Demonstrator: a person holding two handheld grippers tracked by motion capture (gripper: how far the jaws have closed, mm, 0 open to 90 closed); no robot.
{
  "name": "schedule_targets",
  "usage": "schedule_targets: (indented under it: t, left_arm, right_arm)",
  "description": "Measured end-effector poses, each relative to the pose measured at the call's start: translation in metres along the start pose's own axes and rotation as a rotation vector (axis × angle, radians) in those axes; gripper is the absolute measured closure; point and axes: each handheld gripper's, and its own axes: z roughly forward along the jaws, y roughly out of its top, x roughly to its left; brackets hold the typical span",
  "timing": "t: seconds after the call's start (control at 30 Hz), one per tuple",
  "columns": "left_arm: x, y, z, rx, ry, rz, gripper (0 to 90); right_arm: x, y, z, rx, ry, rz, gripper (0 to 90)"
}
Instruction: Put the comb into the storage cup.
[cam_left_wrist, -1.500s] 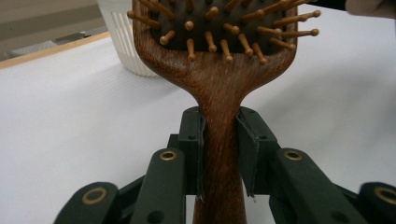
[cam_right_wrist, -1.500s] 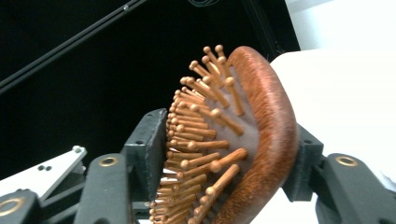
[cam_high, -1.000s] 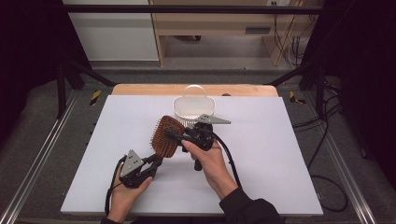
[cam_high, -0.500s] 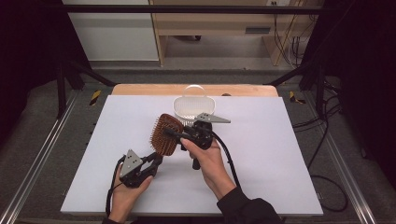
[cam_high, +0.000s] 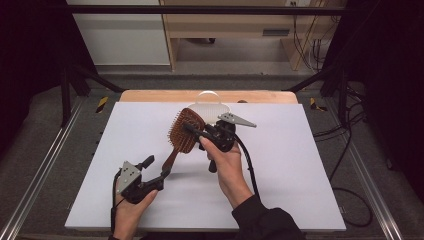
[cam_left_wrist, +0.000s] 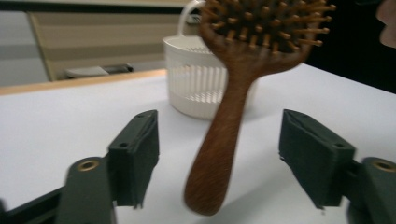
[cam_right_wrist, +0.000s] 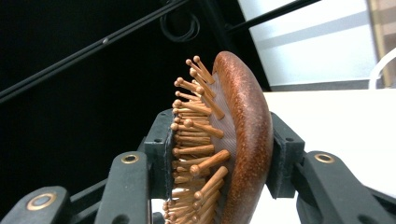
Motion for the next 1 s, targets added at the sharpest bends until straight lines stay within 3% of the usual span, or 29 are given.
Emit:
schedule_targets:
  t: [0.17, 0.27, 0.6, 1.0]
  left_arm:
    - [0.015, -0.003, -0.009, -0.015, 0.064, -0.018, 11.1]
    - [0.025, -0.005, -0.014, -0.028, 0.098, -0.045, 6.8]
    - [0.052, -0.015, -0.024, -0.031, 0.190, -0.068, 5.6]
    - [0.060, -0.018, -0.025, -0.034, 0.226, -0.047, 4.8]
  right_arm:
    - [0.000, 0.006, 0.000, -0.027, -0.021, 0.001, 53.2]
    - [0.001, 0.011, 0.000, -0.045, -0.028, 0.001, 53.2]
    - [0.004, 0.034, 0.009, -0.080, -0.049, 0.006, 53.0]
    - [0.002, 0.071, 0.013, -0.162, -0.073, 0.026, 52.9]
